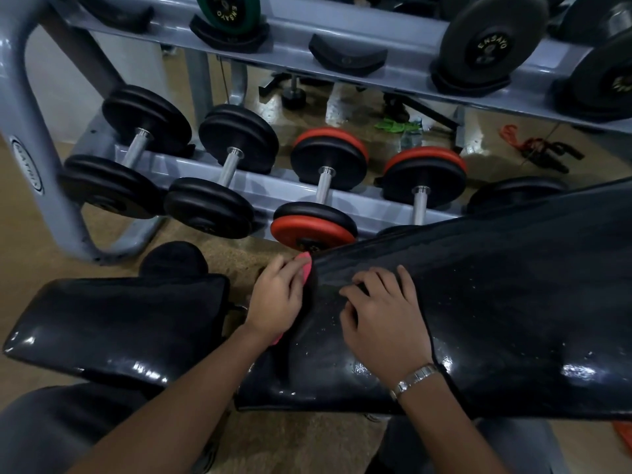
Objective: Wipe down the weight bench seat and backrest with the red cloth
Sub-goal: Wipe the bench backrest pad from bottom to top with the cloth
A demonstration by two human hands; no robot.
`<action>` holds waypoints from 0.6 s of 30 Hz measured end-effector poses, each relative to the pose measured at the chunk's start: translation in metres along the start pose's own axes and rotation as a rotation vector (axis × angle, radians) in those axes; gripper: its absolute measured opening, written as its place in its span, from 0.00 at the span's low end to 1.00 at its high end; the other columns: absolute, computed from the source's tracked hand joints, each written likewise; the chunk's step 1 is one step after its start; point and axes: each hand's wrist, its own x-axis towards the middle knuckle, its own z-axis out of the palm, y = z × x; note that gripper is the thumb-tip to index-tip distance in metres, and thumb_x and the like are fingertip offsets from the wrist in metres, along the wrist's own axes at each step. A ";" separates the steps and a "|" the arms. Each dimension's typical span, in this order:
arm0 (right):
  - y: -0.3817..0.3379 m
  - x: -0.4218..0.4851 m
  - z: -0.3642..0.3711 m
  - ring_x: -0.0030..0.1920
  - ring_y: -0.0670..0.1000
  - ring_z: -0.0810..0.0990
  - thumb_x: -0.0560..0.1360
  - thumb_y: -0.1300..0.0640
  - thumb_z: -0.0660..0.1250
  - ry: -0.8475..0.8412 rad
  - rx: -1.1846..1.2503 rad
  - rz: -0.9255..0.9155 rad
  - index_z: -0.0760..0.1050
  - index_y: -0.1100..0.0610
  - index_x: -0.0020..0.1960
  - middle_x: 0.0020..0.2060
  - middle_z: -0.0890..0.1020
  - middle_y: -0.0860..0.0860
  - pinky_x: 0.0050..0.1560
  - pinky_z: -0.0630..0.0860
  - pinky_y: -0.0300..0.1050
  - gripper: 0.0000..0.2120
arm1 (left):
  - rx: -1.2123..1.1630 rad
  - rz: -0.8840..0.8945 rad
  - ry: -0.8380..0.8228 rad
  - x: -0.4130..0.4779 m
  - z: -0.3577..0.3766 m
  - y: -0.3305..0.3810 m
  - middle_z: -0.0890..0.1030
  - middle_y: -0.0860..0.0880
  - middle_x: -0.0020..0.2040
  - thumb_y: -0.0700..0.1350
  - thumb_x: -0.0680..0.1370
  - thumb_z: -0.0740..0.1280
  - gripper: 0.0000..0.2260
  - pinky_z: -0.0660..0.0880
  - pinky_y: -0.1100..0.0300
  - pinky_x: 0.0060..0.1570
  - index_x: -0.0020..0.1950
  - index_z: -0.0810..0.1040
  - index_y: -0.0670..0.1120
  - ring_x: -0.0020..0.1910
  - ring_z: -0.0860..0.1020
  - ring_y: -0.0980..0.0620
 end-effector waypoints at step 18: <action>0.001 0.002 0.001 0.62 0.54 0.77 0.73 0.50 0.65 -0.017 0.002 0.003 0.83 0.49 0.55 0.56 0.81 0.49 0.75 0.63 0.65 0.13 | 0.077 -0.292 0.104 -0.017 -0.008 -0.014 0.78 0.46 0.53 0.40 0.81 0.61 0.17 0.77 0.50 0.53 0.68 0.80 0.46 0.52 0.80 0.42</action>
